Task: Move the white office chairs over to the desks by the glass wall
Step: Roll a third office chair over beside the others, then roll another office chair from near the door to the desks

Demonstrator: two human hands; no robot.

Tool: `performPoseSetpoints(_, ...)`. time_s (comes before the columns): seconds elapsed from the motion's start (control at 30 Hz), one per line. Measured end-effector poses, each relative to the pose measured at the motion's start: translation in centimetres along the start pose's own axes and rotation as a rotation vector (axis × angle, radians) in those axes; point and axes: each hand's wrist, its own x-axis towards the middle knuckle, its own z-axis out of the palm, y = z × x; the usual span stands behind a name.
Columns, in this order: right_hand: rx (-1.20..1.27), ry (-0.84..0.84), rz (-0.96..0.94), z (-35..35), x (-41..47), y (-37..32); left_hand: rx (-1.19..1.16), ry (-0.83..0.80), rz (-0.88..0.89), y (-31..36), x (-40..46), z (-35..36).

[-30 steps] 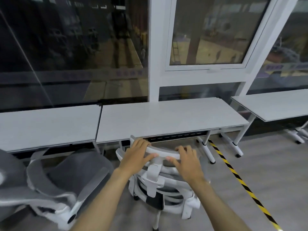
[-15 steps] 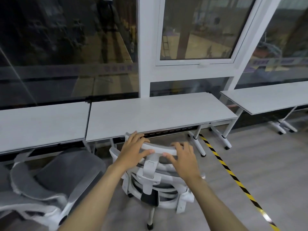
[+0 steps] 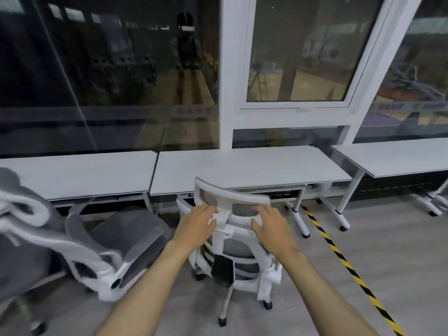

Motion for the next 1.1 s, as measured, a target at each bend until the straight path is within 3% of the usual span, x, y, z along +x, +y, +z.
performPoseSetpoints(0.13,0.189,-0.149,-0.007,-2.1,-5.7,-2.3,0.086,0.074,-0.076,3.0,-8.2,-1.0)
performPoseSetpoints(0.3,0.168,-0.237,-0.236,-2.3,-13.0,-7.1,0.182,0.118,-0.223,5.3,-21.5,-1.7)
performPoseSetpoints(0.7,0.135,-0.492,-0.806,-0.7,-33.5,-29.2,0.336,0.144,-0.888,7.3,-58.3,-8.9)
performPoseSetpoints(0.9,0.167,-0.635,-1.136,0.5,-49.8,-42.5,0.308,0.235,-1.193,10.1,-81.2,-11.5)
performPoseSetpoints(1.1,0.173,-0.793,-1.419,0.5,-74.0,-55.1,0.318,0.305,-1.508,17.6,-107.2,-11.2)
